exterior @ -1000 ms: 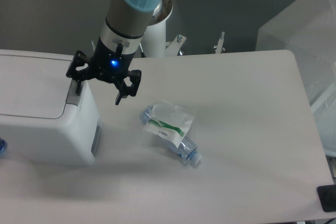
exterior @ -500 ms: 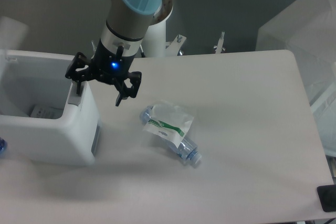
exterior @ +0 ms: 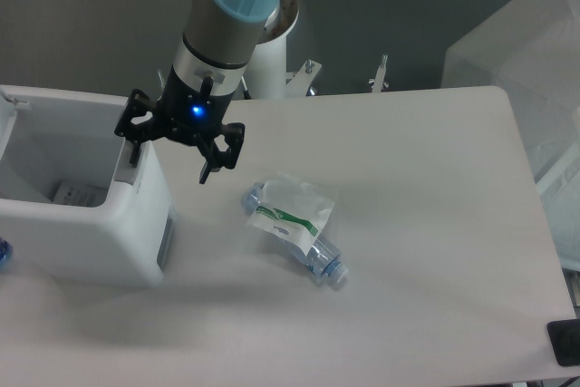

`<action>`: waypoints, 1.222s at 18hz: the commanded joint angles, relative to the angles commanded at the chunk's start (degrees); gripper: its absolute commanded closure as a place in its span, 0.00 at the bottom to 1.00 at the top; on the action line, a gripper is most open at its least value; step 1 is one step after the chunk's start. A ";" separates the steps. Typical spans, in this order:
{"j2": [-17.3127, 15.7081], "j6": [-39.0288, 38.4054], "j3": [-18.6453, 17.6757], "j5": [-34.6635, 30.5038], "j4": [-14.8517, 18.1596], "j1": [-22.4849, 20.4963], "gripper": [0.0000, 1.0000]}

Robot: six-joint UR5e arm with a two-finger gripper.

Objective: Open the trash can

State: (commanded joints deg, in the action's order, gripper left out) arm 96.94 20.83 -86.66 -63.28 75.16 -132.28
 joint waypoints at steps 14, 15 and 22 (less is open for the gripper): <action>4.22 21.33 -0.96 -10.69 -5.55 -13.09 0.00; 4.83 24.23 -1.22 -12.98 -5.55 -13.18 0.00; 13.35 28.30 0.00 -20.03 -12.22 -15.90 0.00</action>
State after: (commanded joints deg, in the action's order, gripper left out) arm 110.29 49.12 -86.66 -83.31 62.94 -148.18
